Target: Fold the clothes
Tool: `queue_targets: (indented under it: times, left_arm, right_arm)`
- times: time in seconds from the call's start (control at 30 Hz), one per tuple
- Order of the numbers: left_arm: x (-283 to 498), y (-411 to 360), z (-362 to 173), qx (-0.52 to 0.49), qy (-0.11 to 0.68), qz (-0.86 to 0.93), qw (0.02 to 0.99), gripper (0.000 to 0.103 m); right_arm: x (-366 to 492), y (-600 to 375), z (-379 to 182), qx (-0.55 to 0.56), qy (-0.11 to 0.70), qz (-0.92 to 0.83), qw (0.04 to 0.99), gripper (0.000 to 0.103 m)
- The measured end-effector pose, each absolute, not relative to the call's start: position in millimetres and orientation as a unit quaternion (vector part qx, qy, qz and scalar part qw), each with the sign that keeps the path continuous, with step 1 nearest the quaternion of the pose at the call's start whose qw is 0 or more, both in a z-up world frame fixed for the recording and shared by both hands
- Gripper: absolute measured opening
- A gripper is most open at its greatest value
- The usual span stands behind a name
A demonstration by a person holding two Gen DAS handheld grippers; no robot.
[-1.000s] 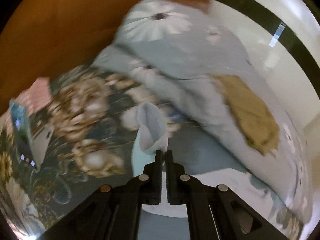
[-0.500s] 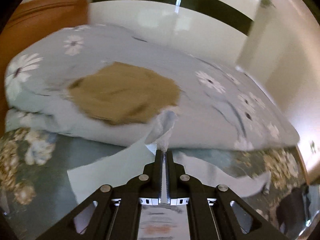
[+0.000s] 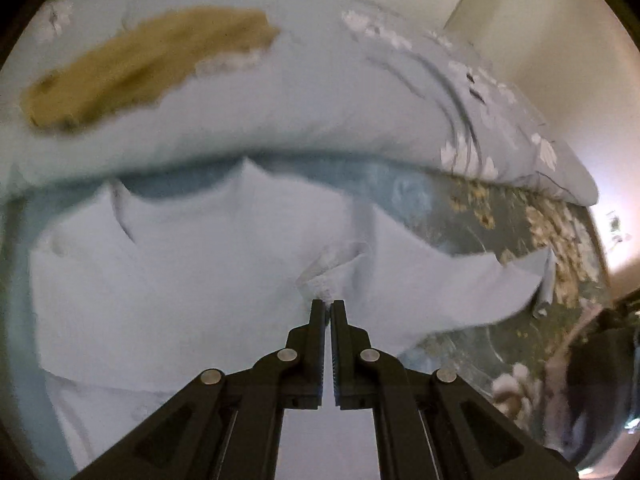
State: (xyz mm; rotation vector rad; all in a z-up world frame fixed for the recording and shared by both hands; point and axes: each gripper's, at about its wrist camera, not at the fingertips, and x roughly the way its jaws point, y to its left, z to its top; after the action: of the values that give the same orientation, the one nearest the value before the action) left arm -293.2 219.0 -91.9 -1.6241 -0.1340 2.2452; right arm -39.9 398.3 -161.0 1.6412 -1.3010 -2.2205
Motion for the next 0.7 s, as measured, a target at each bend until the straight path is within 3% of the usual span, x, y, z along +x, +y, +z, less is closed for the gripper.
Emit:
queue_targets:
  times: [0.17,0.23,0.3,0.33,0.47,0.7]
  left_arm:
    - [-283,202,-87,-0.573,-0.051,0.796,0.188,0.005]
    - [-281,188,-83,-0.574,-0.045,0.794,0.193,0.013]
    - [-280,170,-80,-0.574,-0.035,0.796,0.188,0.035]
    - [-279,159,-77,-0.569,-0.028,0.802,0.182,0.038]
    - [-281,114,-81,-0.56,-0.016,0.818,0.128,0.041]
    - [-294,32,-127,-0.589,-0.07,0.804,0.032,0.041]
  right_arm:
    - [-40,398,-162,0.537,-0.428,-0.726,0.045,0.053]
    - [-40,397,-160,0.538,-0.424,-0.727,0.045,0.053]
    - [-40,396,-159,0.538,-0.418,-0.73,0.044,0.053]
    - [-40,396,-157,0.538,-0.414,-0.733,0.043,0.053]
    - [-40,396,-151,0.53,-0.402,-0.746,0.037,0.053]
    - [-60,404,-120,0.483,-0.359,-0.798,0.024,0.053]
